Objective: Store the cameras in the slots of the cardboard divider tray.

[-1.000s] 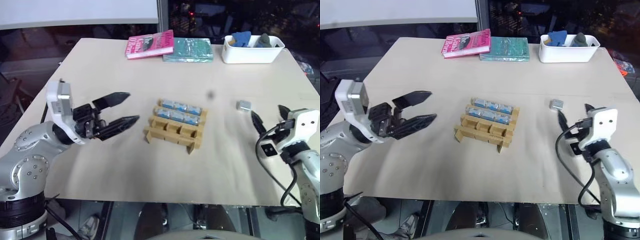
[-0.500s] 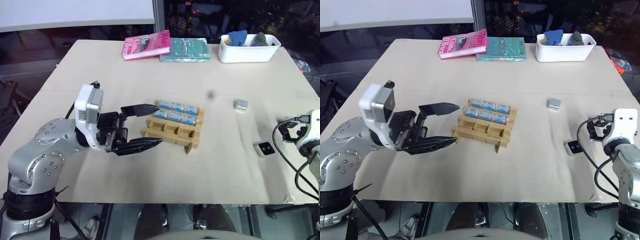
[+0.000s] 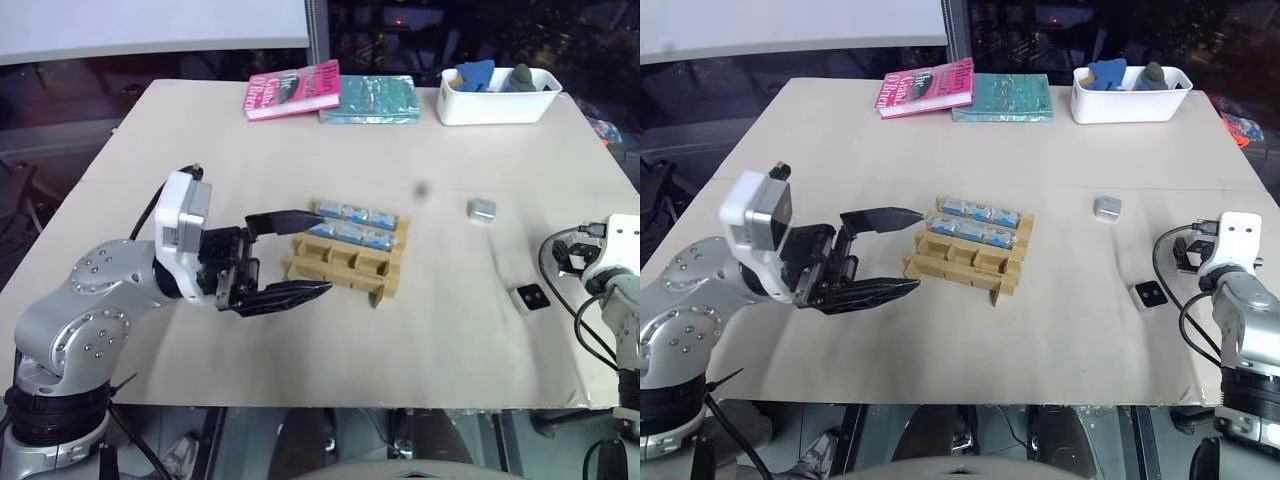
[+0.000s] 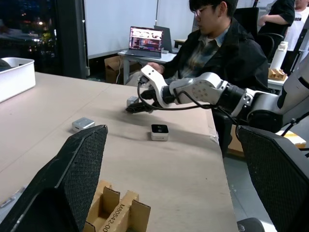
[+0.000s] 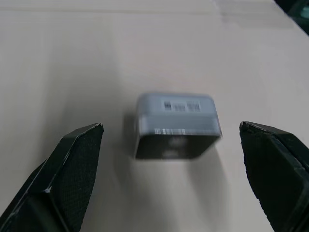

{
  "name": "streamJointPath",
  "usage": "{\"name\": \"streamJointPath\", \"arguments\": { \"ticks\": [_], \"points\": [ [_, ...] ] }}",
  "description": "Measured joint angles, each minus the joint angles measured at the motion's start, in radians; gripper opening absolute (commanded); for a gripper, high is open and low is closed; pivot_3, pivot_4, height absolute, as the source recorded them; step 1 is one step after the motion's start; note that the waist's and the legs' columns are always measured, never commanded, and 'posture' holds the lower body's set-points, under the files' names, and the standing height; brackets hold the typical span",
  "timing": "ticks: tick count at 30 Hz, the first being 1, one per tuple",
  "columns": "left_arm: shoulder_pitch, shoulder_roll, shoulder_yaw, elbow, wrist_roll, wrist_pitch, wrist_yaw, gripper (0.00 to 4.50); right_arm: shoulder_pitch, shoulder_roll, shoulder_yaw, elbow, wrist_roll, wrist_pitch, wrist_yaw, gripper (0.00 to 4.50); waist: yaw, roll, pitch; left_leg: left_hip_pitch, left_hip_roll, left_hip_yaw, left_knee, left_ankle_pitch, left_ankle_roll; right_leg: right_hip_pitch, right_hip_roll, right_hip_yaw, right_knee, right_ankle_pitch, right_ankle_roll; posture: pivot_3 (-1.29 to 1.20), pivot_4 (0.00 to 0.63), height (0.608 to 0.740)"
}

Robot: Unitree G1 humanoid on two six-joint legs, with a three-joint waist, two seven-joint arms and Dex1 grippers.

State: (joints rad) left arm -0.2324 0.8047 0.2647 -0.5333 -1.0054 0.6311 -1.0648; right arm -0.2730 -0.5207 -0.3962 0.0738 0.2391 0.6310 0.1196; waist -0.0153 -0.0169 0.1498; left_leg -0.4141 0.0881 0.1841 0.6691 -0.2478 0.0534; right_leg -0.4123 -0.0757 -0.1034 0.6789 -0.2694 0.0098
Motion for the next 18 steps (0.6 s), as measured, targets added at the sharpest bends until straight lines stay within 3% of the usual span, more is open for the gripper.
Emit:
{"name": "streamJointPath", "arguments": {
  "ticks": [4, 5, 6, 13, 16, 18],
  "points": [
    [0.002, 0.003, 0.002, -0.002, 0.0, -0.001, 0.008, 4.5, -0.017, 0.011, 0.0, 0.044, -0.008, -0.024, -0.001, 2.88, 0.001, 0.0, 0.0, 0.0, 0.0, 0.0, 0.0, 0.0, 0.0, 0.0, 0.0, 0.0, 0.0, 0.0, 0.0, 0.0, 0.15, 0.74],
    [0.002, 0.003, 0.002, -0.002, 0.0, -0.001, 0.011, 4.5, -0.017, 0.011, -0.001, 0.045, -0.008, -0.028, -0.001, 2.24, 0.0, 0.0, 0.0, 0.0, 0.0, 0.0, 0.0, 0.0, 0.0, 0.0, 0.0, 0.0, 0.0, 0.0, 0.0, 0.0, 0.15, 0.74],
    [0.001, 0.003, 0.002, -0.002, 0.0, -0.001, 0.015, 4.5, -0.019, 0.012, 0.001, 0.045, -0.008, -0.031, 0.001, 2.09, 0.0, 0.0, 0.0, 0.0, 0.0, 0.0, 0.0, 0.0, 0.0, 0.0, 0.0, 0.0, 0.0, 0.0, 0.0, 0.0, 0.15, 0.74],
    [0.0, -0.002, 0.0, -0.004, 0.015, -0.007, 0.052, 4.5, -0.019, 0.012, -0.002, 0.05, -0.001, -0.046, 0.01, 1.95, 0.0, 0.0, 0.0, 0.0, 0.0, 0.0, 0.0, 0.0, 0.0, 0.0, 0.0, 0.0, 0.0, 0.0, 0.0, 0.0, 0.15, 0.74],
    [-0.006, -0.031, -0.018, -0.003, 0.067, -0.025, 0.11, 4.5, -0.018, 0.022, -0.034, -0.025, 0.079, -0.009, 0.042, 1.95, 0.001, 0.002, 0.001, 0.0, 0.0, 0.0, 0.0, 0.0, 0.0, 0.0, 0.0, 0.001, 0.0, 0.0, 0.0, 0.0, 0.15, 0.74],
    [-0.02, -0.062, -0.043, 0.001, 0.094, -0.032, 0.15, 4.5, -0.033, 0.064, -0.093, -0.124, 0.211, 0.08, 0.059, 1.95, 0.0, 0.002, 0.001, 0.0, 0.001, 0.0, 0.0, 0.0, 0.0, 0.0, 0.001, 0.001, 0.0, 0.0, 0.0, 0.0, 0.15, 0.74]
  ]
}}
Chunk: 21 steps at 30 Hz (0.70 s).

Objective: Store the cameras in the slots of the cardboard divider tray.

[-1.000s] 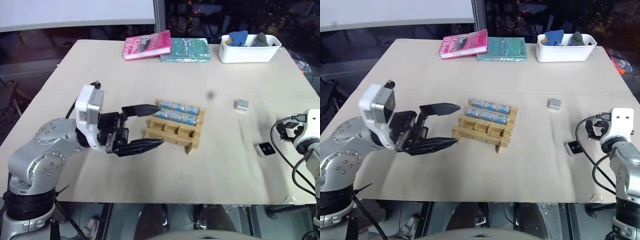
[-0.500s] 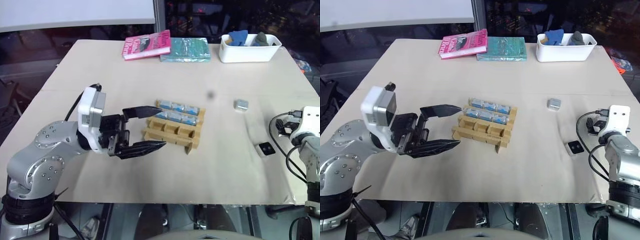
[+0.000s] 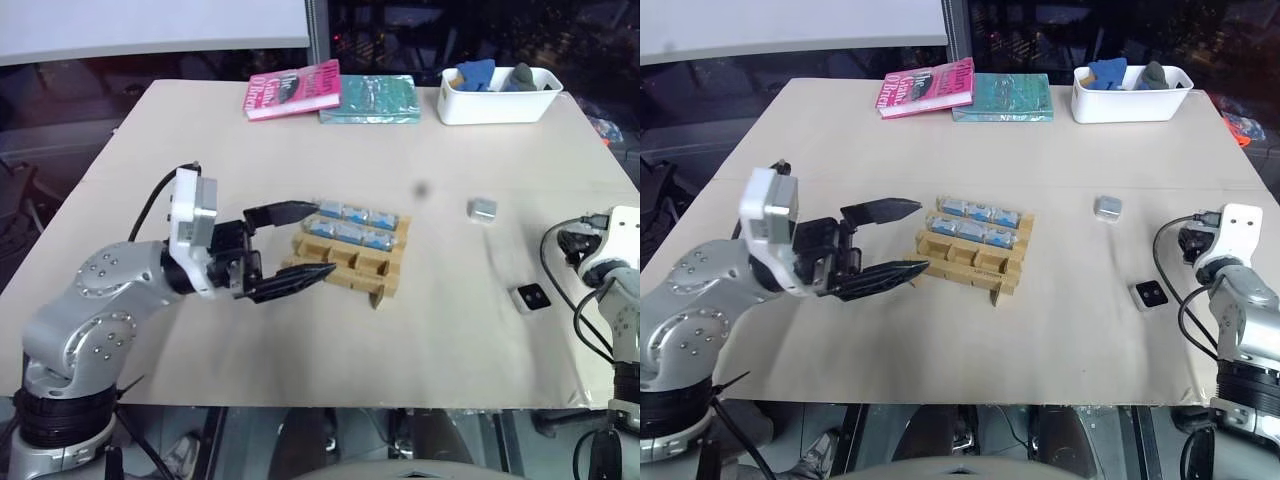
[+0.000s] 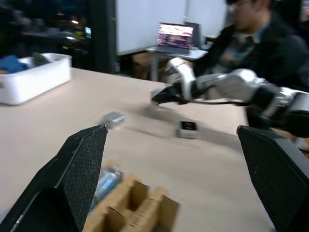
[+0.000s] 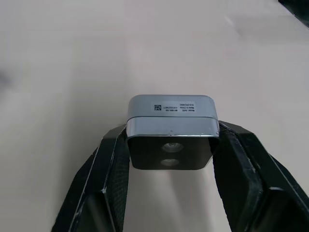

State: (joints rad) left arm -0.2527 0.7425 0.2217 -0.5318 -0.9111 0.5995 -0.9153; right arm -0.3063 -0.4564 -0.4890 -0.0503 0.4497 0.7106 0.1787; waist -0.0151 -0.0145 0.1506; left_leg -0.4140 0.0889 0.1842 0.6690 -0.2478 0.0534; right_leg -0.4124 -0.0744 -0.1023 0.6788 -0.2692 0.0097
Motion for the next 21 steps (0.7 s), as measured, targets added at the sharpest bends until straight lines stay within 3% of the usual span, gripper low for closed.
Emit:
{"name": "streamJointPath", "arguments": {
  "ticks": [5, 11, 14, 21],
  "points": [
    [-0.025, -0.037, -0.052, 0.017, 0.097, -0.05, 0.03, 4.5, -0.052, 0.098, -0.068, -0.19, 0.295, 0.214, -0.035, 1.95, 0.0, 0.0, 0.0, 0.0, 0.0, 0.0, 0.0, 0.0, 0.0, 0.0, 0.001, 0.0, 0.0, 0.0, 0.0, 0.0, 0.15, 0.74],
    [-0.092, -0.071, -0.146, 0.057, 0.2, -0.087, 0.044, 4.5, -0.077, 0.256, -0.091, -0.326, 0.715, 0.378, -0.278, 1.95, 0.004, 0.0, 0.0, -0.001, 0.0, -0.001, 0.0, 0.0, 0.0, -0.001, 0.0, 0.0, 0.0, 0.0, -0.001, 0.0, 0.15, 0.74],
    [-0.155, -0.159, -0.227, 0.116, 0.267, -0.132, 0.051, 4.5, -0.078, 0.283, -0.03, -0.365, 0.993, 0.355, -0.455, 1.95, 0.004, 0.0, 0.0, -0.001, -0.001, -0.001, 0.0, 0.0, 0.0, -0.001, -0.001, 0.0, 0.0, 0.0, -0.001, 0.0, 0.15, 0.74],
    [-0.235, -0.299, -0.331, 0.243, 0.42, -0.227, 0.107, 4.5, -0.048, 0.217, 0.103, -0.422, 1.323, 0.194, -0.685, 1.95, 0.002, 0.0, 0.0, -0.001, -0.002, -0.001, 0.0, 0.0, 0.0, -0.001, 0.0, 0.0, -0.001, 0.0, -0.001, 0.0, 0.15, 0.74]
  ]
}}
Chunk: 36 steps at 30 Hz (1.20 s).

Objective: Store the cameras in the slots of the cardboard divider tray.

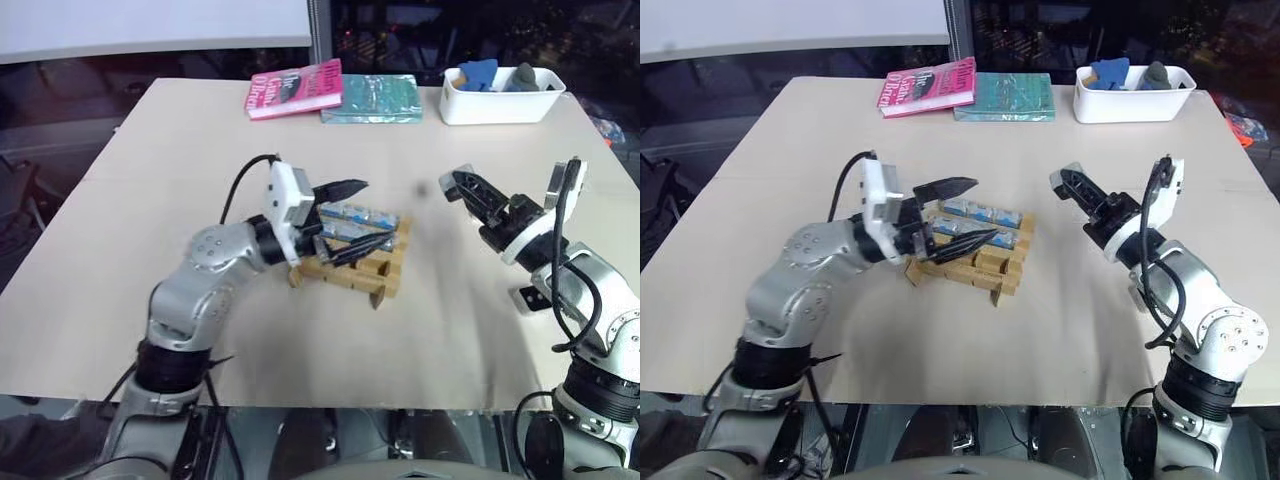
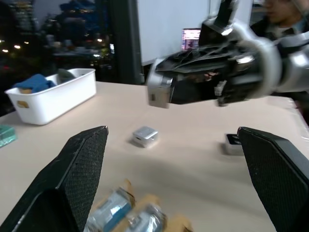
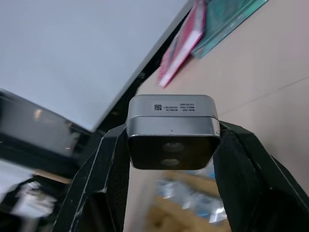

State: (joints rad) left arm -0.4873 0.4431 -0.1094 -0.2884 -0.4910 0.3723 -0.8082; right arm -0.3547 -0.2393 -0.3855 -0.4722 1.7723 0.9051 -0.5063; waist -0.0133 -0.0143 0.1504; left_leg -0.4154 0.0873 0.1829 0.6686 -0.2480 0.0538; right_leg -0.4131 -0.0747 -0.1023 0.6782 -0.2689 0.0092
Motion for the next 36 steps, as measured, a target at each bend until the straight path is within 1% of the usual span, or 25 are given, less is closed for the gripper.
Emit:
{"name": "streamJointPath", "arguments": {
  "ticks": [3, 6, 12, 16, 19, 20, 22, 23, 24, 26, 27, 35, 36],
  "points": [
    [-0.03, -0.039, -0.024, 0.033, 0.045, -0.041, 0.008, 4.5, 0.013, -0.037, 0.064, -0.042, 0.077, -0.062, -0.046, 1.95, -0.003, 0.0, 0.0, 0.0, 0.001, 0.0, 0.0, 0.0, 0.0, 0.0, 0.0, 0.001, 0.0, 0.0, 0.0, 0.0, 0.15, 0.74],
    [-0.054, -0.054, -0.028, 0.065, 0.08, -0.08, 0.005, 4.5, 0.026, -0.072, 0.117, -0.064, 0.118, -0.12, -0.069, 1.95, -0.002, 0.0, 0.0, 0.0, 0.001, 0.0, 0.0, 0.0, 0.0, 0.0, 0.001, 0.001, 0.0, 0.0, 0.0, 0.0, 0.15, 0.74],
    [-0.073, -0.102, -0.036, 0.089, 0.093, -0.095, -0.003, 4.5, 0.04, -0.117, 0.185, -0.088, 0.139, -0.201, -0.072, 1.95, 0.001, 0.0, 0.0, 0.0, 0.001, -0.001, 0.0, 0.0, 0.0, 0.0, 0.0, 0.001, 0.0, 0.0, 0.0, 0.0, 0.15, 0.74],
    [-0.077, -0.109, -0.037, 0.089, 0.087, -0.094, -0.018, 4.5, 0.045, -0.136, 0.209, -0.1, 0.14, -0.229, -0.069, 1.95, 0.001, 0.0, 0.0, 0.0, 0.001, -0.001, 0.0, 0.0, 0.0, 0.0, 0.0, 0.001, 0.0, 0.0, 0.0, 0.0, 0.15, 0.74],
    [-0.077, -0.119, -0.038, 0.089, 0.085, -0.093, -0.025, 3.7, 0.05, -0.15, 0.221, -0.101, 0.14, -0.249, -0.065, 1.95, 0.001, 0.0, 0.0, 0.0, 0.001, -0.001, 0.0, 0.0, 0.0, 0.0, 0.0, 0.001, 0.0, 0.0, 0.0, 0.0, 0.15, 0.74],
    [-0.078, -0.122, -0.039, 0.089, 0.085, -0.092, -0.026, 3.33, 0.051, -0.151, 0.225, -0.103, 0.14, -0.255, -0.063, 1.95, 0.001, 0.0, 0.0, 0.0, 0.001, -0.001, 0.0, 0.0, 0.0, 0.0, 0.0, 0.001, 0.0, 0.0, 0.0, 0.0, 0.15, 0.74],
    [-0.081, -0.128, -0.04, 0.094, 0.085, -0.092, -0.033, 2.36, 0.051, -0.157, 0.235, -0.107, 0.14, -0.26, -0.058, 1.95, 0.001, 0.0, 0.0, 0.0, 0.002, -0.001, 0.0, 0.0, 0.0, 0.0, 0.0, 0.001, 0.0, 0.0, 0.0, 0.0, 0.15, 0.74],
    [-0.081, -0.132, -0.041, 0.098, 0.085, -0.092, -0.039, 1.97, 0.051, -0.161, 0.241, -0.11, 0.14, -0.266, -0.053, 1.95, 0.001, 0.0, 0.0, 0.0, 0.001, -0.001, 0.0, 0.0, 0.0, 0.0, 0.0, 0.001, 0.0, 0.0, 0.0, 0.0, 0.15, 0.74],
    [-0.082, -0.135, -0.045, 0.102, 0.085, -0.092, -0.041, 1.4, 0.051, -0.164, 0.245, -0.112, 0.14, -0.269, -0.05, 1.95, 0.001, 0.0, 0.0, 0.0, 0.001, -0.001, 0.0, 0.0, 0.0, 0.0, 0.0, 0.001, 0.0, 0.0, 0.0, 0.0, 0.15, 0.74],
    [-0.082, -0.136, -0.047, 0.103, 0.086, -0.092, -0.041, 0.7, 0.052, -0.169, 0.25, -0.114, 0.141, -0.277, -0.05, 1.95, 0.001, 0.0, 0.0, 0.0, 0.001, -0.001, 0.0, 0.0, 0.0, 0.0, 0.0, 0.001, 0.0, 0.0, 0.0, 0.0, 0.15, 0.74],
    [-0.082, -0.136, -0.047, 0.103, 0.086, -0.092, -0.041, 0.64, 0.052, -0.172, 0.251, -0.114, 0.142, -0.279, -0.05, 1.95, 0.001, 0.0, 0.0, 0.0, 0.001, -0.001, 0.0, 0.0, 0.0, 0.0, 0.0, 0.001, 0.0, 0.0, 0.0, 0.0, 0.15, 0.74],
    [-0.082, -0.141, -0.046, 0.103, 0.086, -0.092, -0.041, 0.64, 0.053, -0.193, 0.263, -0.12, 0.144, -0.298, -0.045, 1.95, 0.001, 0.0, 0.0, 0.0, 0.002, -0.001, 0.0, 0.0, 0.0, 0.0, 0.0, 0.001, 0.0, 0.0, 0.0, 0.0, 0.15, 0.74],
    [-0.082, -0.141, -0.046, 0.103, 0.085, -0.092, -0.042, 0.64, 0.053, -0.202, 0.264, -0.121, 0.138, -0.298, -0.038, 2.96, 0.001, 0.0, 0.0, 0.0, 0.002, -0.001, 0.0, 0.0, 0.0, 0.0, 0.0, 0.001, 0.0, 0.0, 0.0, 0.0, 0.15, 0.74]
  ]
}}
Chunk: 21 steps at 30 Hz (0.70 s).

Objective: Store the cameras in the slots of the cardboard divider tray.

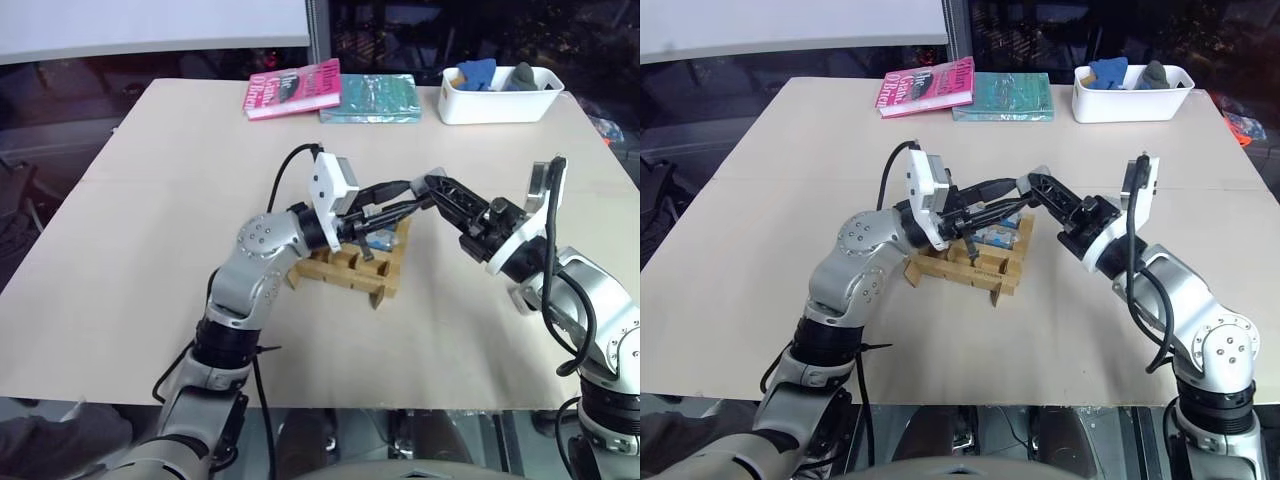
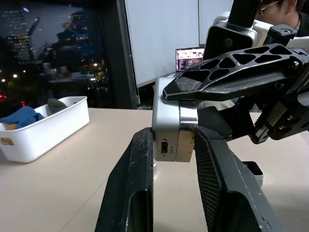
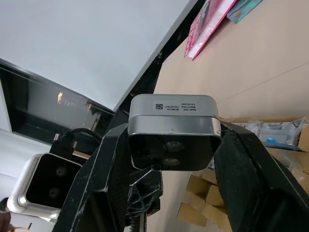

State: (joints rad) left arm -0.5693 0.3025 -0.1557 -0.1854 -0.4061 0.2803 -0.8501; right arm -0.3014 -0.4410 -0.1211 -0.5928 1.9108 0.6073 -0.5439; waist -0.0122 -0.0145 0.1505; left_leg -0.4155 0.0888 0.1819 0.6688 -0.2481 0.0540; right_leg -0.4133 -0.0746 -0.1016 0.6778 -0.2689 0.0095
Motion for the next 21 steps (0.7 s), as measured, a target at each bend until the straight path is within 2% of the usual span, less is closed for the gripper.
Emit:
{"name": "streamJointPath", "arguments": {
  "ticks": [2, 3, 4, 7, 9, 11, 13, 15, 17, 19, 21],
  "points": [
    [0.004, 0.0, 0.002, 0.0, -0.014, 0.006, -0.003, 0.64, 0.001, -0.029, 0.002, -0.002, -0.024, 0.002, 0.03, 3.65, 0.0, 0.0, 0.0, 0.0, 0.0, 0.0, 0.0, 0.0, 0.0, 0.0, 0.0, 0.0, 0.0, 0.0, 0.0, 0.0, 0.15, 0.74],
    [0.005, 0.0, 0.003, 0.0, -0.024, 0.014, -0.004, 0.64, 0.002, -0.033, 0.002, -0.004, -0.035, 0.002, 0.05, 4.2, 0.0, 0.0, 0.0, 0.0, 0.0, 0.0, 0.0, 0.0, 0.0, 0.0, 0.0, 0.0, 0.0, 0.0, 0.0, 0.0, 0.15, 0.74],
    [0.005, 0.0, 0.007, -0.001, -0.033, 0.021, -0.004, 0.64, 0.005, -0.04, 0.002, -0.007, -0.047, 0.002, 0.065, 4.44, 0.0, 0.0, 0.0, 0.0, 0.0, 0.0, 0.0, 0.0, 0.0, 0.0, 0.0, 0.0, 0.0, 0.0, 0.0, 0.0, 0.15, 0.74],
    [0.005, 0.012, 0.04, -0.003, -0.078, 0.06, -0.002, 0.64, 0.022, -0.099, -0.008, -0.025, -0.124, 0.011, 0.128, 4.44, 0.0, 0.0, 0.0, 0.0, 0.0, 0.0, 0.0, 0.0, 0.0, 0.0, 0.0, 0.0, 0.0, 0.0, 0.0, 0.0, 0.15, 0.74],
    [0.003, 0.033, 0.075, -0.005, -0.13, 0.117, -0.002, 0.64, 0.065, -0.162, -0.032, -0.054, -0.228, 0.017, 0.207, 4.44, 0.001, 0.0, 0.0, 0.0, 0.0, -0.001, 0.0, 0.0, 0.0, 0.0, 0.0, 0.0, 0.0, 0.0, 0.0, 0.0, 0.15, 0.74],
    [-0.003, 0.074, 0.112, -0.006, -0.184, 0.187, -0.009, 0.64, 0.13, -0.252, -0.055, -0.089, -0.377, 0.019, 0.32, 4.44, 0.003, 0.0, 0.0, 0.0, 0.0, -0.001, 0.0, 0.0, 0.0, 0.0, 0.0, -0.001, -0.001, 0.0, 0.001, 0.0, 0.15, 0.74],
    [-0.032, 0.163, 0.153, 0.005, -0.26, 0.291, -0.062, 0.64, 0.27, -0.34, -0.092, -0.149, -0.642, -0.044, 0.558, 4.44, 0.005, 0.0, 0.0, -0.001, 0.0, -0.002, 0.0, 0.0, 0.0, 0.0, 0.0, -0.001, -0.001, -0.001, 0.002, 0.0, 0.15, 0.74],
    [-0.059, 0.219, 0.169, 0.013, -0.301, 0.352, -0.115, 0.64, 0.366, -0.402, -0.094, -0.173, -0.814, -0.085, 0.699, 4.44, 0.006, -0.001, 0.0, 0.0, 0.0, -0.002, 0.0, 0.0, 0.0, 0.0, 0.0, -0.001, -0.002, -0.002, 0.004, 0.0, 0.15, 0.74],
    [-0.09, 0.258, 0.15, 0.045, -0.319, 0.388, -0.186, 0.64, 0.477, -0.425, -0.11, -0.196, -0.969, -0.16, 0.814, 4.44, 0.009, -0.001, 0.0, 0.0, -0.001, -0.002, 0.0, 0.0, 0.0, 0.0, 0.0, -0.001, -0.001, -0.003, 0.004, 0.0, 0.15, 0.74],
    [-0.126, 0.342, 0.118, 0.12, -0.297, 0.396, -0.295, 0.64, 0.641, -0.419, -0.145, -0.221, -1.119, -0.249, 0.939, 4.44, 0.016, -0.001, 0.0, 0.0, -0.001, -0.002, 0.0, 0.0, 0.0, 0.0, 0.002, -0.002, -0.001, -0.003, 0.005, 0.0, 0.15, 0.74],
    [-0.156, 0.369, 0.088, 0.174, -0.269, 0.395, -0.358, 0.64, 0.715, -0.403, -0.164, -0.235, -1.191, -0.294, 0.994, 4.44, 0.019, -0.001, 0.0, 0.0, -0.002, -0.002, 0.001, 0.0, 0.0, 0.0, 0.002, -0.002, -0.001, -0.003, 0.005, 0.0, 0.15, 0.74]
  ]
}}
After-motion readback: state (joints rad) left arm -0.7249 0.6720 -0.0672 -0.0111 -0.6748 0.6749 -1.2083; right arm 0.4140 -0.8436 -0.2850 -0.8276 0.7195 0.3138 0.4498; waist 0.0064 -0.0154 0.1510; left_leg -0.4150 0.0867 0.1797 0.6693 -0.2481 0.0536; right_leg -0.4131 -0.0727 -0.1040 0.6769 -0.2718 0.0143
